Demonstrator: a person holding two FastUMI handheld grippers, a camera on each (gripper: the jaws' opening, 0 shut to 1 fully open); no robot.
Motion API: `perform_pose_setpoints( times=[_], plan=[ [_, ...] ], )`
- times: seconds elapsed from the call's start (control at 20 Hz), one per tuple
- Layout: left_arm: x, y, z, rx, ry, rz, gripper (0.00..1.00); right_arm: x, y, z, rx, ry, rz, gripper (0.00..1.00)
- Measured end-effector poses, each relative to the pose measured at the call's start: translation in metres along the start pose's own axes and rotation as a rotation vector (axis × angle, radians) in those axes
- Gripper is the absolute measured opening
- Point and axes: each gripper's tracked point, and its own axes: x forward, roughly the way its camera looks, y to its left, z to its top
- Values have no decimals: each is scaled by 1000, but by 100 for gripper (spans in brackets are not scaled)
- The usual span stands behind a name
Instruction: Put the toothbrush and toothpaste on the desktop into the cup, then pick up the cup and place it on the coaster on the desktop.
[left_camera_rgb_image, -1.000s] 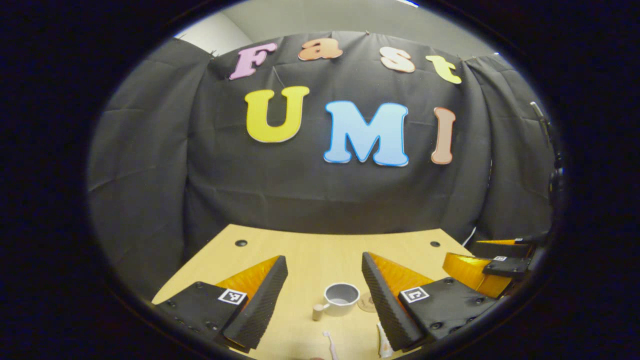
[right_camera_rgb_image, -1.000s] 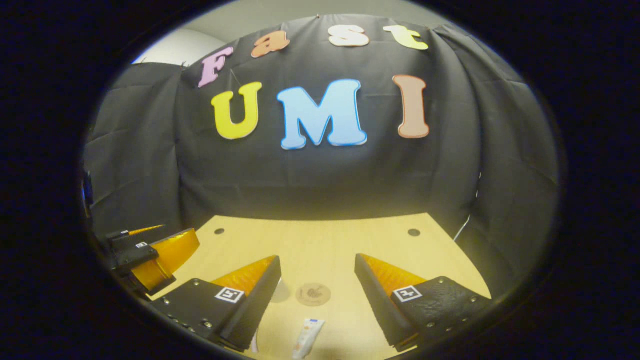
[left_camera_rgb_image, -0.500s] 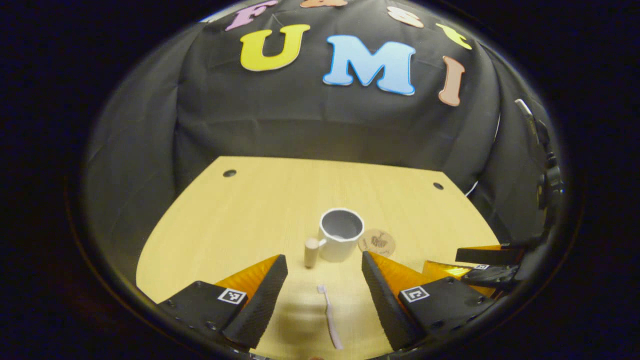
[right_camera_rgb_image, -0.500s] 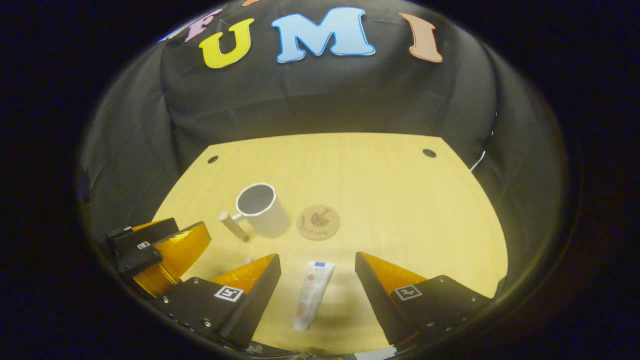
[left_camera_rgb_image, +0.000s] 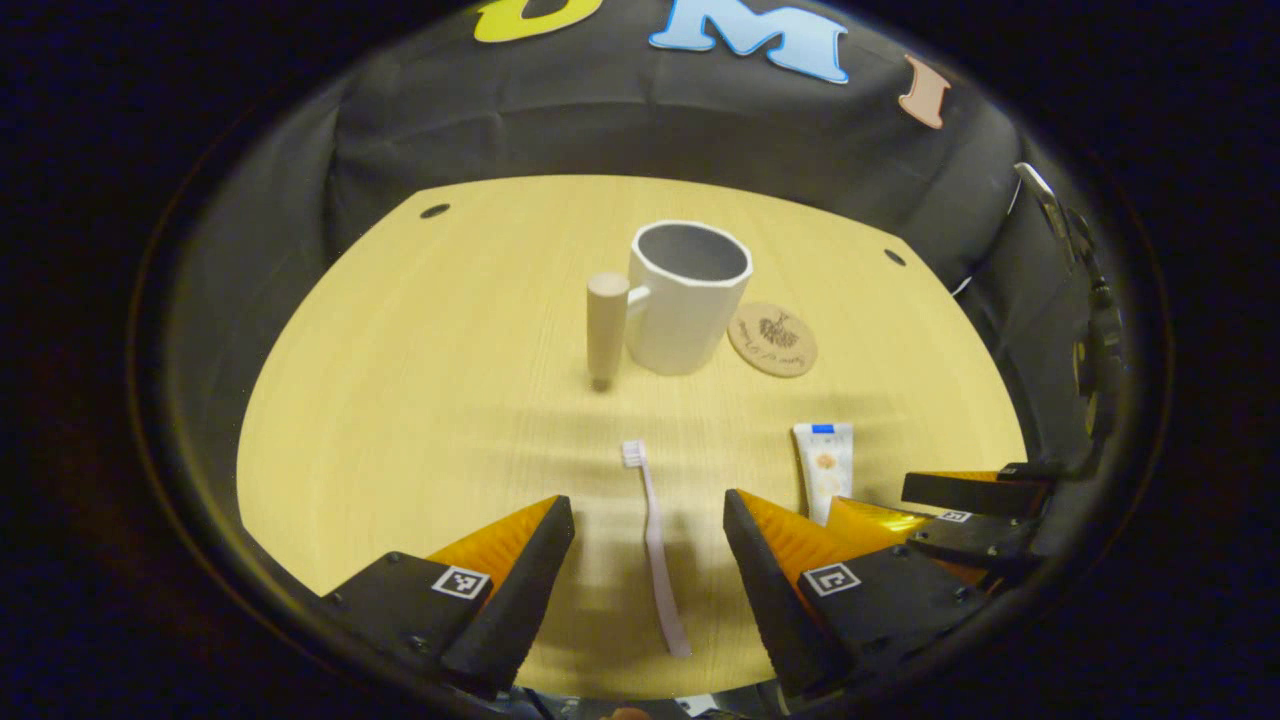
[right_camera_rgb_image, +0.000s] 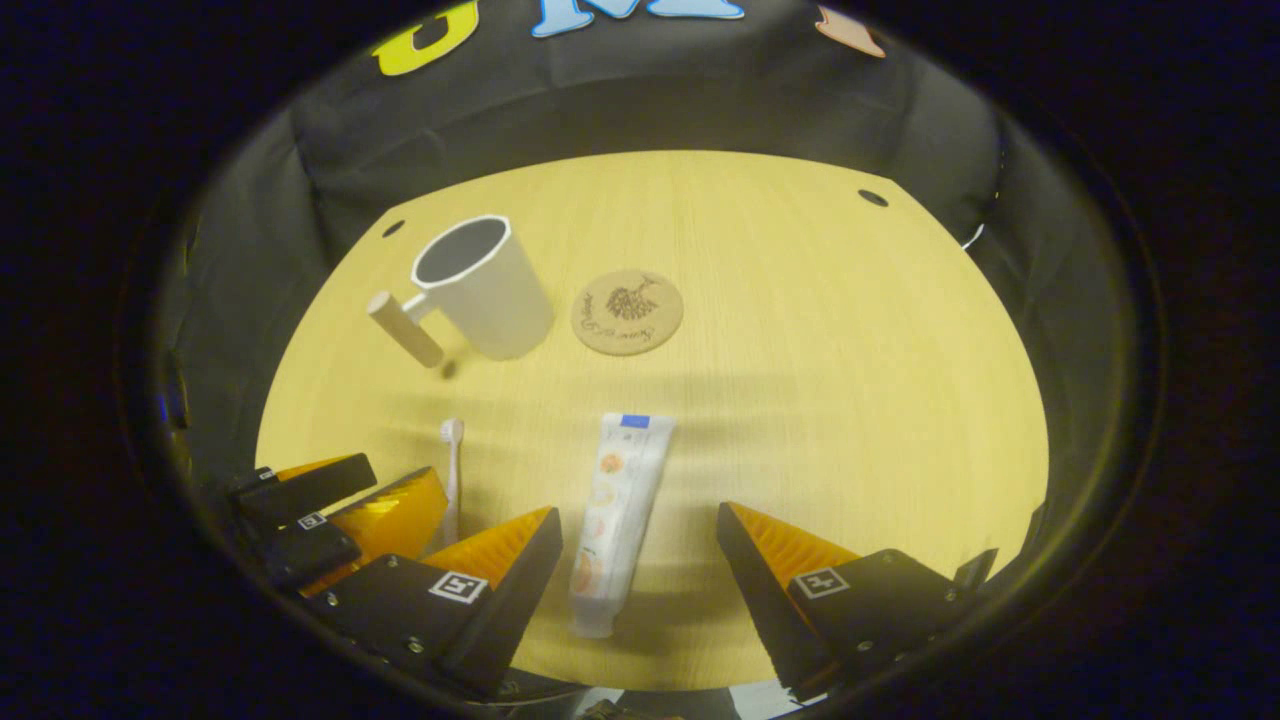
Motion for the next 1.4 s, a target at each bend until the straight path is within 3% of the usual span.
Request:
perform_pose_setpoints(
  times=[0.05, 0.1, 0.15, 0.55, 0.6, 0.8, 0.85, 0.9, 0.95, 1.05, 1.1, 1.15, 1.2, 1.3, 1.4],
  plan=[
    [4, 1, -7, -3, 17, 3, 100, 3, 0, -3, -3, 12, -3, 95],
    [10, 1, -13, -6, 30, 7, 94, 7, 0, -7, -6, 23, -7, 95],
    [13, 3, -17, -8, 42, 11, 100, 10, 0, -9, -11, 32, -9, 95],
    [29, 19, -43, 53, 105, 100, 100, 25, -4, -27, -61, 80, -46, 95],
    [31, 17, -43, 64, 102, 103, 94, 24, -4, -30, -65, 88, -45, 95],
    [30, 17, -43, 54, 111, 107, 93, 23, -6, -35, -72, 124, -49, 99],
    [31, 16, -41, 55, 106, 111, 93, 24, -6, -36, -70, 129, -48, 83],
    [32, 16, -41, 54, 110, 108, 90, 24, -7, -35, -72, 131, -50, 81],
    [31, 16, -40, 55, 114, 110, 77, 24, -8, -35, -64, 135, -48, 68],
    [30, 16, -38, 60, 114, 113, 76, 22, -9, -33, -48, 153, -49, 48],
    [30, 16, -37, 57, 115, 116, 59, 24, -9, -35, -39, 169, -45, 38],
    [30, 16, -39, 60, 124, 118, 41, 23, -9, -37, -25, 194, -45, 35],
    [30, 14, -35, 67, 120, 117, 39, 21, -10, -38, -12, 213, -50, 35],
    [33, 14, -36, 63, 134, 118, 12, 20, -9, -38, 22, 229, -38, 21],
    [35, 13, -36, 53, 133, 114, 7, 22, -6, -37, 28, 232, -5, 22]
  ],
)
